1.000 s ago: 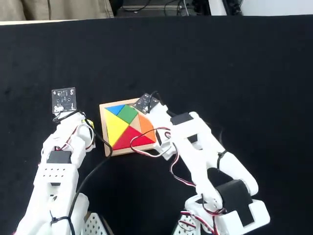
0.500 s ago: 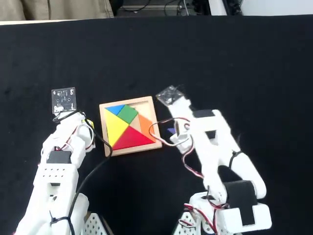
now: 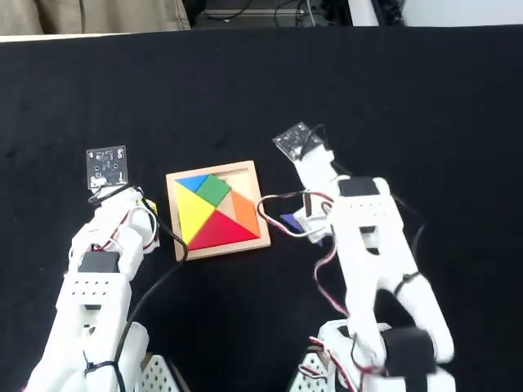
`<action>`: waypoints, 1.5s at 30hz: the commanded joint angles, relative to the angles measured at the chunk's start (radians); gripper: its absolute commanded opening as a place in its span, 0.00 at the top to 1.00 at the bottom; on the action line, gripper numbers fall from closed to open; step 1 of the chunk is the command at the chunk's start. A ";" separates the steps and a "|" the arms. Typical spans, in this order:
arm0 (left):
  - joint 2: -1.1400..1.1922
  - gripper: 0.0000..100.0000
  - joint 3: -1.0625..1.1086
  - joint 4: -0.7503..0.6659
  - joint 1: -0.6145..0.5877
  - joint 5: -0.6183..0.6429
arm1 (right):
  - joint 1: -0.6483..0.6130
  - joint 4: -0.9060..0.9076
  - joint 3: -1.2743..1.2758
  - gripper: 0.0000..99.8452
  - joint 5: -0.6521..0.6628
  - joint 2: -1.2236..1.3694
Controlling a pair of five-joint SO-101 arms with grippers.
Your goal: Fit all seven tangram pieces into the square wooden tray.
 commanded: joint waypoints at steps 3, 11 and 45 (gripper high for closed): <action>-0.014 0.95 -0.010 -0.018 0.013 0.000 | -0.041 0.020 -0.147 0.71 0.017 0.185; -0.020 0.95 -0.010 -0.018 0.013 0.000 | -0.077 0.040 -0.254 0.71 0.114 0.371; -0.020 0.95 -0.012 -0.018 0.012 0.000 | -0.081 -0.012 -0.242 0.78 0.284 0.406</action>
